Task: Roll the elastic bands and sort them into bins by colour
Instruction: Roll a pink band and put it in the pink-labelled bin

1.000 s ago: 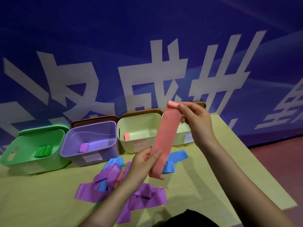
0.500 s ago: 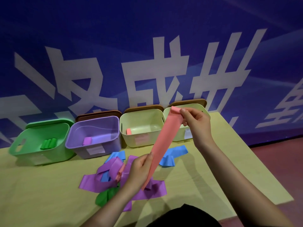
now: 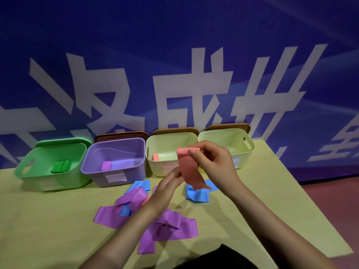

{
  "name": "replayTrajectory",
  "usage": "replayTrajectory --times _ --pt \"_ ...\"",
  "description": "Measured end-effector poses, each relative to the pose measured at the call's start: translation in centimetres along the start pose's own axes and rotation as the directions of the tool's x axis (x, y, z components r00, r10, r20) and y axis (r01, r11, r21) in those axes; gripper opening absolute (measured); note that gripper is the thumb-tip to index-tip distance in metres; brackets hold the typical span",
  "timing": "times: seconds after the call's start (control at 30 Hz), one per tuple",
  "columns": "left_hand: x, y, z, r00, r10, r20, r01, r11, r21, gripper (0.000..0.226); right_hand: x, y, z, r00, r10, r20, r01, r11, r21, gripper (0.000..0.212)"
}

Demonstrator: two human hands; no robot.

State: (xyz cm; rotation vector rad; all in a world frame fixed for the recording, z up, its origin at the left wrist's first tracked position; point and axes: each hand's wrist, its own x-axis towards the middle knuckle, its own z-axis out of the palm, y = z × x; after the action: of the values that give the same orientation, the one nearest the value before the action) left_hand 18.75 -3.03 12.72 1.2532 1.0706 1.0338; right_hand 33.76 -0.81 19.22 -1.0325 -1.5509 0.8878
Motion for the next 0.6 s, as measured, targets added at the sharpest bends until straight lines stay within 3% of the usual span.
replayTrajectory --times 0.1,0.2,0.27,0.43,0.6 --pt "0.7 2.0 0.6 0.985 0.151 -0.08 -0.157 0.985 -0.066 0.031 0.2 -0.3 0.3 1.0 -0.012 0.013 0.012 1.0 0.007 0.01" --pt "1.1 3.7 1.5 0.962 0.203 -0.182 -0.221 0.972 -0.086 0.021 0.4 -0.6 0.4 0.999 -0.049 -0.007 0.049 0.998 0.048 0.023" --pt "1.3 4.0 2.0 0.956 0.194 -0.221 -0.219 0.971 -0.095 0.015 0.6 -0.6 0.4 0.995 -0.099 -0.031 0.1 0.995 0.01 0.026" --pt "1.7 4.3 2.2 0.956 0.122 -0.268 -0.153 0.983 -0.1 0.027 1.0 0.5 0.1 0.965 -0.254 -0.071 0.236 0.952 -0.196 0.011" --pt "2.2 4.6 2.1 0.965 0.073 -0.252 -0.129 0.968 -0.213 0.024 1.8 0.9 0.0 0.933 -0.356 -0.052 0.335 0.913 -0.235 0.017"
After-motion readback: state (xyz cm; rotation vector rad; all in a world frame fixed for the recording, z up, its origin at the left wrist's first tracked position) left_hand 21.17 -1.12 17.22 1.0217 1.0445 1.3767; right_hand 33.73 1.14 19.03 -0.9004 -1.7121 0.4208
